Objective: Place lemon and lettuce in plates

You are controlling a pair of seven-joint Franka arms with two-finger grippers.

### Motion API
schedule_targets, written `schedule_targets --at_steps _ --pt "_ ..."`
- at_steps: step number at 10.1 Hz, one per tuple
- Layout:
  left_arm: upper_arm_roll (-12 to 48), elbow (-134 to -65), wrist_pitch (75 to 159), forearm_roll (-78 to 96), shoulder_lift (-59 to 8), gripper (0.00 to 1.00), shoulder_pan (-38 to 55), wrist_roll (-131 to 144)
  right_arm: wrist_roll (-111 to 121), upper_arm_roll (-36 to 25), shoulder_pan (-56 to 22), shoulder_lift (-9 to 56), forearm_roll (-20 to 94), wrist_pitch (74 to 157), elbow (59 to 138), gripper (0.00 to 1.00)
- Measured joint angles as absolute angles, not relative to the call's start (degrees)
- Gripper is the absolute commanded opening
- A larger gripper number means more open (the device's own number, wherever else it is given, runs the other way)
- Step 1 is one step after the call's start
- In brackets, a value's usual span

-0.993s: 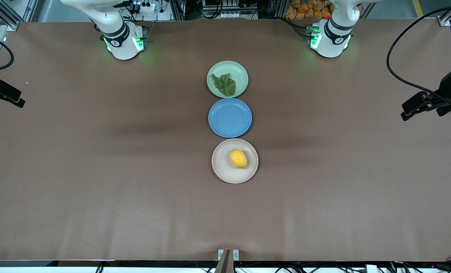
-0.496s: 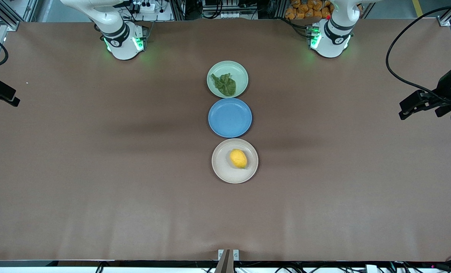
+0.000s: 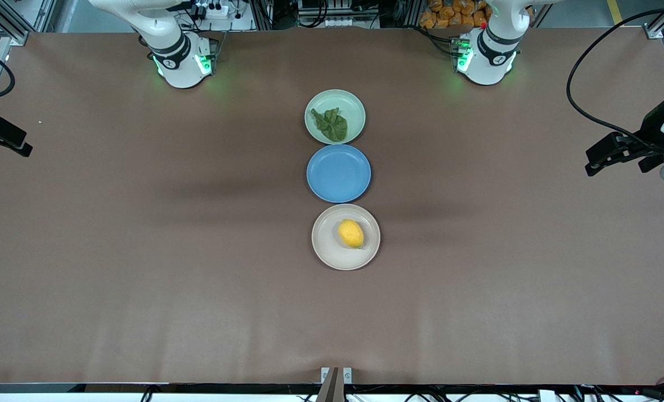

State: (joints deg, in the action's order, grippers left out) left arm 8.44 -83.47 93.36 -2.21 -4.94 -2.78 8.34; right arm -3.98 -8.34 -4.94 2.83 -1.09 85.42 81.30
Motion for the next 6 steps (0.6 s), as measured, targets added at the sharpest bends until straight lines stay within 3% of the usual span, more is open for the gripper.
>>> schedule_targets --at_steps 6 --pt "8.50 -83.52 93.36 -0.10 -4.94 1.00 -2.92 8.34 -4.09 -8.30 -4.94 2.83 0.55 85.43 81.29 1.00"
